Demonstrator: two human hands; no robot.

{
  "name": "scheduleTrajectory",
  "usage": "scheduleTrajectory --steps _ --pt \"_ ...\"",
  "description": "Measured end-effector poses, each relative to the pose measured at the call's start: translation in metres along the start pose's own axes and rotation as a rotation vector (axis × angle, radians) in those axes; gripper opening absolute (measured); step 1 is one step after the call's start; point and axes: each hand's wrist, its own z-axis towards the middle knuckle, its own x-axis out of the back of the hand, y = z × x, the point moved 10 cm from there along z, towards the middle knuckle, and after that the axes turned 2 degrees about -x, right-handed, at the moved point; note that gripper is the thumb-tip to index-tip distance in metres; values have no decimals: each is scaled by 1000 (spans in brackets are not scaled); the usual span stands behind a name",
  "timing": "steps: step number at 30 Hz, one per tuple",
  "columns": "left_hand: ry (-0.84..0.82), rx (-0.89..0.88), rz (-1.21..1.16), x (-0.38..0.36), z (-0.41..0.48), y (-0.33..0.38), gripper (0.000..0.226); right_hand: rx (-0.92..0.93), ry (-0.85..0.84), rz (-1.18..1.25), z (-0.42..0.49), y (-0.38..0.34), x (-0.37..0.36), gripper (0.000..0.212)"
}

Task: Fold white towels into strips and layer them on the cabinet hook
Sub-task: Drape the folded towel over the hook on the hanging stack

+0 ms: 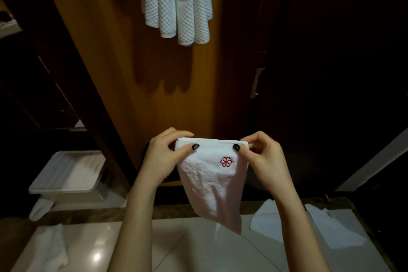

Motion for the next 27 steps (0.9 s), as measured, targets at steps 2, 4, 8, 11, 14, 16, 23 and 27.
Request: scheduleTrajectory --steps 2,4,8,11,14,16,23,27 --pt "-64 31 168 5 0 -5 21 5 -63 -4 0 -3 -14 14" --pt "-124 56 309 3 -1 -8 28 21 -122 14 1 -6 -26 14" --pt "-186 38 537 -13 -6 -3 30 55 -167 24 3 -10 -40 17" --pt "-237 62 386 -28 -4 -2 24 72 -193 27 5 -10 -44 18" --pt "-281 153 182 -37 0 -6 20 72 -230 -14 8 -9 -45 20" --pt "-290 188 191 -38 3 -10 20 78 -248 -92 11 -7 -46 23" --pt "-309 41 323 -43 19 -1 20 -19 -107 -161 23 11 -32 17" --pt "-349 -29 78 -44 19 5 23 -99 -183 126 22 14 -32 11"
